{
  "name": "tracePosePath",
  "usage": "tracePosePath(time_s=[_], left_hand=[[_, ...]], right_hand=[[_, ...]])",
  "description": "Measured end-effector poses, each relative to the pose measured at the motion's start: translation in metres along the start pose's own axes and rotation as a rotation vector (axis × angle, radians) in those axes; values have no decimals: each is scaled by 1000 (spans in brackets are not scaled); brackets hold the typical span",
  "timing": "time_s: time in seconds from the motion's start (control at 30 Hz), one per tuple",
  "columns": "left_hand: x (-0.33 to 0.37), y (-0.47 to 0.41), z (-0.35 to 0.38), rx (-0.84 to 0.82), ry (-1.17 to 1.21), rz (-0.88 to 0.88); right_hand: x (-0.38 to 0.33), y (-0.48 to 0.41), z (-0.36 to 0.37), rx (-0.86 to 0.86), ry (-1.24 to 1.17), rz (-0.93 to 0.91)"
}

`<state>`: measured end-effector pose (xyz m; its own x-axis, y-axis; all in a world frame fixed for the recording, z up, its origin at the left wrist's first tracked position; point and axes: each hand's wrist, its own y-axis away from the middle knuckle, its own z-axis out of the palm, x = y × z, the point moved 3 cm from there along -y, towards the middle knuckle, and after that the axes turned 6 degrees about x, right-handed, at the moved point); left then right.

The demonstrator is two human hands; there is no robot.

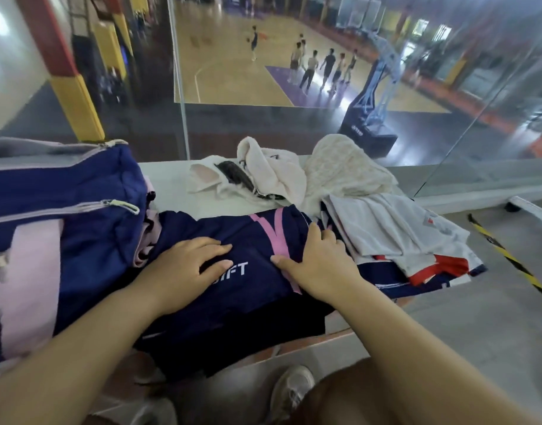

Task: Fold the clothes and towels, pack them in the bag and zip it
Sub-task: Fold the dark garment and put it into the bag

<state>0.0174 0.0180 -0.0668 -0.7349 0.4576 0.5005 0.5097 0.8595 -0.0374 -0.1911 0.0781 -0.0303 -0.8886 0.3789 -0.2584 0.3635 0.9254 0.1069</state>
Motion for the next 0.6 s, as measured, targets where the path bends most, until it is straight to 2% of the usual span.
tracePosePath(time_s=[0.17, 0.33, 0.6], left_hand=[[0, 3, -3, 28, -42, -30], [-3, -2, -8, 1, -93, -56], [0, -6, -11, -35, -169, -65]], right_hand=[[-6, -14, 12, -146, -165, 122], [-13, -24, 10, -276, -397, 129], [-23, -30, 14, -263, -478, 126]])
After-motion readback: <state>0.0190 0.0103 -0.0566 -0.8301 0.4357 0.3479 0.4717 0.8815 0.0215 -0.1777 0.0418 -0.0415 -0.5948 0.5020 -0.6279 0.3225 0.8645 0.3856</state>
